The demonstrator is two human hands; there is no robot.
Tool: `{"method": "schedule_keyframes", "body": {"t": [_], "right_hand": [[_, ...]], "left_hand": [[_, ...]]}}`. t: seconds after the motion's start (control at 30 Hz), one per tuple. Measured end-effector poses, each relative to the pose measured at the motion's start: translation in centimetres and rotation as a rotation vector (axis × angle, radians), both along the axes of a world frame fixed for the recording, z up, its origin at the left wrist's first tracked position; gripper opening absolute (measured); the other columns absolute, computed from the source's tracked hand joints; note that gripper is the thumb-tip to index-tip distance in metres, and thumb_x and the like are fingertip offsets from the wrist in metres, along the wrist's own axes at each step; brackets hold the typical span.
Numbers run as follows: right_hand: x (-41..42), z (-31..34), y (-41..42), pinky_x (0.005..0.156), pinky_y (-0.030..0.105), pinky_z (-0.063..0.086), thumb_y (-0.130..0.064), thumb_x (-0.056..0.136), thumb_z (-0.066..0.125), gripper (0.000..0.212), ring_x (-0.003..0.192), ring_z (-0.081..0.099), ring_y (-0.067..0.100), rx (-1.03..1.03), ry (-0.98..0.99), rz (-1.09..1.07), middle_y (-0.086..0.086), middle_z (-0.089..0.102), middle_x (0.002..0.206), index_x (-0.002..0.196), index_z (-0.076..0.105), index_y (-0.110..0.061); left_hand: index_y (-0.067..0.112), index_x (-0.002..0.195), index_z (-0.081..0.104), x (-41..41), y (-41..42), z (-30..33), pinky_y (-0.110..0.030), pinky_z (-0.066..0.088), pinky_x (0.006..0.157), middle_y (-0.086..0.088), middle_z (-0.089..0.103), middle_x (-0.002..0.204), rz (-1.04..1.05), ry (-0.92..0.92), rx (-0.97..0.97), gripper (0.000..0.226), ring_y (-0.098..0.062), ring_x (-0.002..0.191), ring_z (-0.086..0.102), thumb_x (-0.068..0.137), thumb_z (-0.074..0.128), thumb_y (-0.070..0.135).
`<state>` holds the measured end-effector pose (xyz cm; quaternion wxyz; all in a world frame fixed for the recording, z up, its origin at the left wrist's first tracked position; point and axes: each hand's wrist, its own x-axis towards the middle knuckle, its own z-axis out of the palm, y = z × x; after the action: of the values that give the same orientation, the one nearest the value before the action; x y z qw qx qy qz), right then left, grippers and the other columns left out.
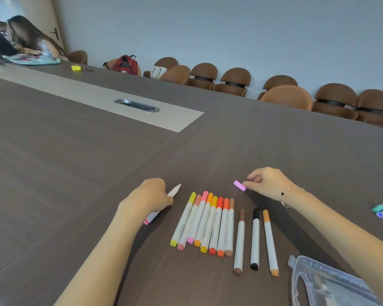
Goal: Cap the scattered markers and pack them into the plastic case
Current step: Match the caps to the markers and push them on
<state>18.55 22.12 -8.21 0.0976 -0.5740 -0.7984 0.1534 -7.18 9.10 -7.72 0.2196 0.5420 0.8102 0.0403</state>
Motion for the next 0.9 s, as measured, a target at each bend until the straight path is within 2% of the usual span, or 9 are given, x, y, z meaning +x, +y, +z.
{"method": "schedule_keyframes", "body": {"t": [0.07,0.17,0.2,0.3,0.4,0.53,0.63,0.73,0.9], "right_hand": [[0.0,-0.6,-0.3,0.080,0.020,0.043,-0.034,0.088,0.063,0.028,0.085,0.057,0.009,0.026,0.035,0.029,0.002,0.069,0.103,0.108,0.069,-0.015],[-0.8,-1.4,-1.0,0.080,0.017,0.044,-0.035,0.088,0.063,0.035,0.087,0.057,0.006,0.064,0.149,0.081,-0.001,0.066,0.112,0.118,0.066,-0.019],[-1.1,-1.6,-1.0,0.079,0.016,0.043,-0.033,0.088,0.063,0.032,0.085,0.056,0.005,0.076,0.134,0.106,-0.001,0.065,0.113,0.117,0.067,-0.019],[-1.6,-1.8,-1.0,0.078,0.014,0.041,-0.026,0.090,0.061,0.022,0.084,0.056,0.006,0.106,0.041,0.163,0.001,0.064,0.109,0.108,0.071,-0.017],[-2.0,-1.4,-1.3,0.073,0.010,0.046,-0.023,0.092,0.058,0.015,0.087,0.062,0.006,0.040,0.253,0.161,-0.003,0.068,0.099,0.103,0.067,-0.019],[-2.8,0.0,-2.3,0.066,0.020,0.055,-0.021,0.090,0.061,0.016,0.076,0.068,0.015,-0.315,0.767,0.112,0.004,0.068,0.085,0.104,0.063,-0.014],[-3.2,0.5,-2.5,0.065,0.021,0.052,-0.017,0.091,0.060,0.014,0.069,0.057,0.013,-0.489,0.991,0.075,0.005,0.059,0.076,0.100,0.066,-0.009],[-3.7,0.7,-2.7,0.068,0.021,0.054,-0.017,0.091,0.058,0.017,0.073,0.059,0.013,-0.579,1.085,0.078,0.003,0.060,0.078,0.103,0.068,-0.009],[-4.3,0.5,-2.9,0.071,0.024,0.055,-0.017,0.091,0.059,0.017,0.085,0.067,0.018,-0.599,1.105,0.121,0.007,0.067,0.090,0.105,0.064,-0.008]], "left_hand": [[0.009,0.066,0.045,0.1,0.1,0.1,-0.024,0.034,0.055,-0.003,0.047,0.065,-0.002,-0.082,0.065,0.034,-0.017,0.056,0.040,0.097,0.043,0.023],[0.010,0.078,0.058,1.0,0.1,0.6,-0.028,0.050,0.076,-0.006,0.069,0.086,0.022,-0.337,0.169,0.030,-0.020,0.077,0.064,0.099,0.043,0.024],[0.012,0.077,0.056,1.4,0.1,0.9,-0.027,0.052,0.074,-0.006,0.069,0.087,0.036,-0.418,0.203,0.028,-0.017,0.076,0.066,0.099,0.044,0.024],[0.016,0.082,0.052,2.2,-0.2,1.7,-0.017,0.051,0.053,-0.002,0.064,0.085,0.053,-0.618,0.212,0.021,-0.010,0.064,0.064,0.098,0.047,0.027],[0.014,0.097,0.056,2.4,-0.5,2.1,-0.026,0.059,0.071,-0.001,0.065,0.090,0.029,-0.780,0.161,0.015,-0.009,0.070,0.067,0.097,0.049,0.028],[0.009,0.109,0.058,2.6,-0.6,2.3,-0.017,0.052,0.061,-0.002,0.063,0.083,-0.023,-0.847,0.134,0.020,-0.006,0.061,0.058,0.098,0.049,0.022],[0.009,0.108,0.059,2.8,-0.6,2.4,-0.021,0.052,0.068,-0.006,0.063,0.087,-0.035,-0.891,0.096,0.017,-0.008,0.063,0.057,0.097,0.050,0.019],[0.011,0.103,0.061,2.9,-0.6,2.2,-0.026,0.050,0.078,-0.005,0.065,0.086,-0.056,-0.866,0.086,0.014,-0.009,0.068,0.058,0.096,0.052,0.020],[0.014,0.098,0.061,3.2,-0.5,2.3,-0.034,0.051,0.091,-0.005,0.065,0.089,-0.072,-0.849,0.075,0.011,-0.012,0.076,0.059,0.096,0.052,0.020]]}}
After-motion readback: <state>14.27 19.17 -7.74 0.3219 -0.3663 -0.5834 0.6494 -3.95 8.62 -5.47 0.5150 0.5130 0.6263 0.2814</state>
